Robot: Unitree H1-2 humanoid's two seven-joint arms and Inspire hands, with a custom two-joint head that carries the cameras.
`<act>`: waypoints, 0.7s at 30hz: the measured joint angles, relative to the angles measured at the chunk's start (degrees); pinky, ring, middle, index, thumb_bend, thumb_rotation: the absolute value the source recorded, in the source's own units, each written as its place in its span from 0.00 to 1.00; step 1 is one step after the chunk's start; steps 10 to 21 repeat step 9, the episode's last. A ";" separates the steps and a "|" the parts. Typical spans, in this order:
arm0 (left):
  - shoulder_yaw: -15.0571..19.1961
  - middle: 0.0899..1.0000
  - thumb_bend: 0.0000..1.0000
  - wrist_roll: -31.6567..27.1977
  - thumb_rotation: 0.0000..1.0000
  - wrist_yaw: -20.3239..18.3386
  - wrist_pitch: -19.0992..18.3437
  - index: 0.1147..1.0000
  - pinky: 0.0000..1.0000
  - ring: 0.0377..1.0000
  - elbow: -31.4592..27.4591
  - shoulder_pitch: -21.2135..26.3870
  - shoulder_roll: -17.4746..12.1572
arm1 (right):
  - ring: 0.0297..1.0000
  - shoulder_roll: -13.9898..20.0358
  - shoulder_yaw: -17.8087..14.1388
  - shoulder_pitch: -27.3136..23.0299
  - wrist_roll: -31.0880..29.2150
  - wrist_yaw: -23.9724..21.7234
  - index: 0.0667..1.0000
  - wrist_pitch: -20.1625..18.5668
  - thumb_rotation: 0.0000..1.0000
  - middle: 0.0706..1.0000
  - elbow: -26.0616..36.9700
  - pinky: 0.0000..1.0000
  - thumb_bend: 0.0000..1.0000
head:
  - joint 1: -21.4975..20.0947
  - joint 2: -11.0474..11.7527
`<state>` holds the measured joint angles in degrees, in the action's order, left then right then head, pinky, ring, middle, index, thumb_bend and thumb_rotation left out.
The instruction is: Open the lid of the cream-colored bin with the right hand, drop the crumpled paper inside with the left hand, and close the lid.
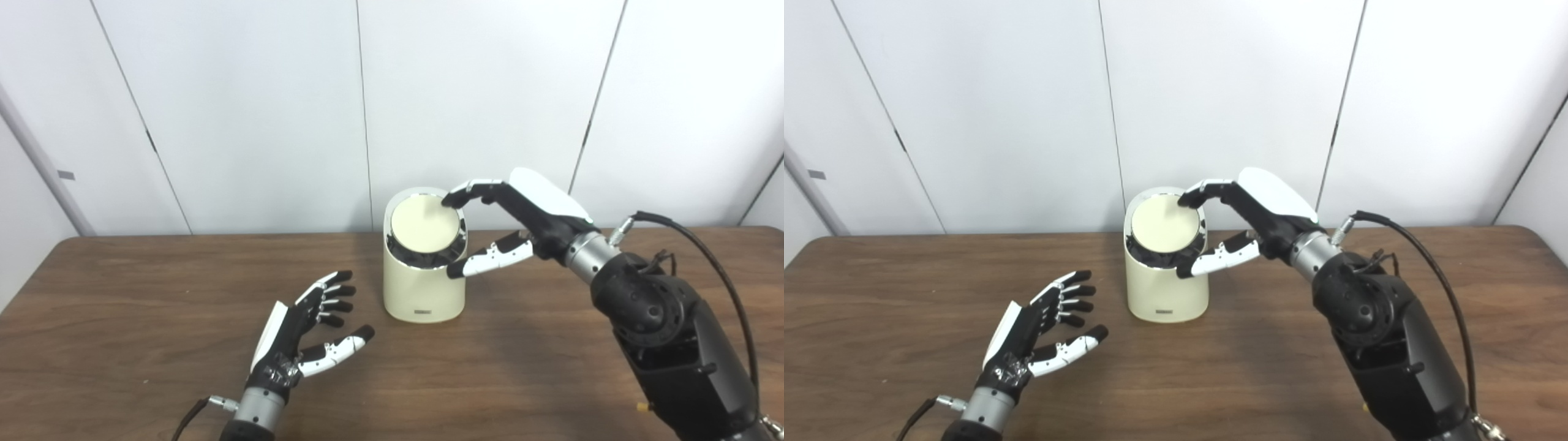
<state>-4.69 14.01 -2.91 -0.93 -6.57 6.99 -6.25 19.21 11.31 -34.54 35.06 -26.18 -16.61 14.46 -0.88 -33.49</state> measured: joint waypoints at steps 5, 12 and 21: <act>0.00 0.78 0.70 -0.02 0.28 0.02 0.02 0.85 0.67 0.73 0.00 0.00 0.00 | 0.80 -0.03 -0.05 0.09 -0.06 0.02 0.76 0.05 0.38 0.74 0.30 0.74 0.91 | 0.18 0.00; 0.00 0.78 0.70 -0.05 0.27 0.02 0.02 0.85 0.66 0.73 -0.01 -0.01 0.00 | 0.82 0.00 -0.23 0.22 -0.67 0.07 0.82 0.25 0.38 0.82 0.30 0.72 0.94 | 0.26 -0.18; 0.00 0.78 0.70 -0.05 0.27 0.02 0.02 0.85 0.66 0.73 -0.01 -0.01 0.00 | 0.82 0.00 -0.23 0.22 -0.67 0.07 0.82 0.25 0.38 0.82 0.30 0.72 0.94 | 0.26 -0.18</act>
